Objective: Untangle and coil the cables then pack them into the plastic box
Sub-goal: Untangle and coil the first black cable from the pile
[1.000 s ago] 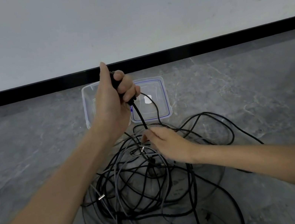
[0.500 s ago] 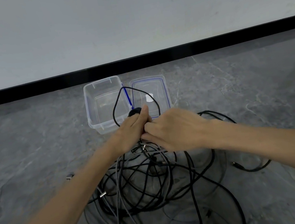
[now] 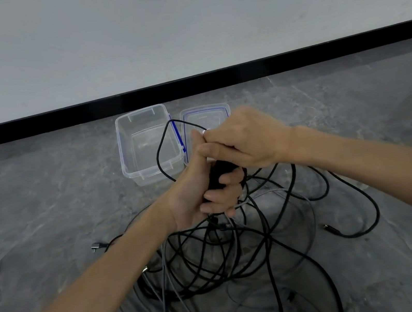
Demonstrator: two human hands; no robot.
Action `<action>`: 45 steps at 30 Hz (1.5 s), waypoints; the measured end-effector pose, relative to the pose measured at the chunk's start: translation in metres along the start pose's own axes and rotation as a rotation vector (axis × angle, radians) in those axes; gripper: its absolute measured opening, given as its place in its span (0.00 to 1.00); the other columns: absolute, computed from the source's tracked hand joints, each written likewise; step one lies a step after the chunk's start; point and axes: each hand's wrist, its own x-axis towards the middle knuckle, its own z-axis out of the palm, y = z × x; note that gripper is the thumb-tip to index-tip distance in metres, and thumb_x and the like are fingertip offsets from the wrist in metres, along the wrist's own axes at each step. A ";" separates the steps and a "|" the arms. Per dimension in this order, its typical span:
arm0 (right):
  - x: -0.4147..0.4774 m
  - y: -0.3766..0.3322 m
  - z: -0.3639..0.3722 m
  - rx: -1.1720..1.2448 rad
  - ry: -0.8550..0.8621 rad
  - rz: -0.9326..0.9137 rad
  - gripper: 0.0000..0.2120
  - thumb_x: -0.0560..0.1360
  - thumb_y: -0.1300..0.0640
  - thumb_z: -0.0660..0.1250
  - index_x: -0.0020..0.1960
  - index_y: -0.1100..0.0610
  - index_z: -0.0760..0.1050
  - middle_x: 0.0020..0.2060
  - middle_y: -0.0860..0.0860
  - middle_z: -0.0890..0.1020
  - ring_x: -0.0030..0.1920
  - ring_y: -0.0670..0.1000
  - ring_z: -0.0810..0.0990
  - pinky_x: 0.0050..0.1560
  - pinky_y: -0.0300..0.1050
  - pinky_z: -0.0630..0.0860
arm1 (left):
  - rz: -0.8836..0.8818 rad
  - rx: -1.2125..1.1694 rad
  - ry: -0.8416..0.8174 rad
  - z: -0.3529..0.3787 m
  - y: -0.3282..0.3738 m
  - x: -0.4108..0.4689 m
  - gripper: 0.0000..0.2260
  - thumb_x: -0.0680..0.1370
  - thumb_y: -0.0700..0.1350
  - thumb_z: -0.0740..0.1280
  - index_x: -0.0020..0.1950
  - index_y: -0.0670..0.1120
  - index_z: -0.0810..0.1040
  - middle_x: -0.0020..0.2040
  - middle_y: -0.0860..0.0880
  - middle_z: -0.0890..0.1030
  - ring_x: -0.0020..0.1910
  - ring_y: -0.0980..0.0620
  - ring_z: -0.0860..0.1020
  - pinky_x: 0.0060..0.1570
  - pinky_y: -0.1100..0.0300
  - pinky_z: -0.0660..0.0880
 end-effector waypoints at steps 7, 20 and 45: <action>-0.004 0.010 0.005 0.133 -0.053 0.150 0.31 0.82 0.42 0.45 0.31 0.60 0.71 0.20 0.48 0.69 0.20 0.49 0.64 0.26 0.34 0.59 | -0.035 -0.188 0.059 0.001 0.000 -0.004 0.35 0.71 0.73 0.36 0.24 0.49 0.65 0.17 0.55 0.59 0.14 0.59 0.57 0.25 0.65 0.71; -0.043 -0.016 0.040 0.608 0.151 0.769 0.15 0.83 0.52 0.53 0.52 0.61 0.72 0.35 0.61 0.77 0.34 0.59 0.75 0.34 0.51 0.74 | 0.260 -0.735 -0.091 -0.001 0.023 0.007 0.23 0.79 0.59 0.58 0.31 0.46 0.71 0.21 0.51 0.64 0.18 0.56 0.61 0.36 0.61 0.79; -0.020 -0.083 0.039 0.656 -0.249 0.959 0.13 0.83 0.54 0.54 0.44 0.60 0.69 0.31 0.53 0.72 0.29 0.49 0.68 0.31 0.47 0.67 | 0.637 0.406 0.787 -0.026 0.018 0.021 0.23 0.84 0.53 0.54 0.30 0.48 0.63 0.25 0.52 0.64 0.28 0.52 0.65 0.37 0.56 0.71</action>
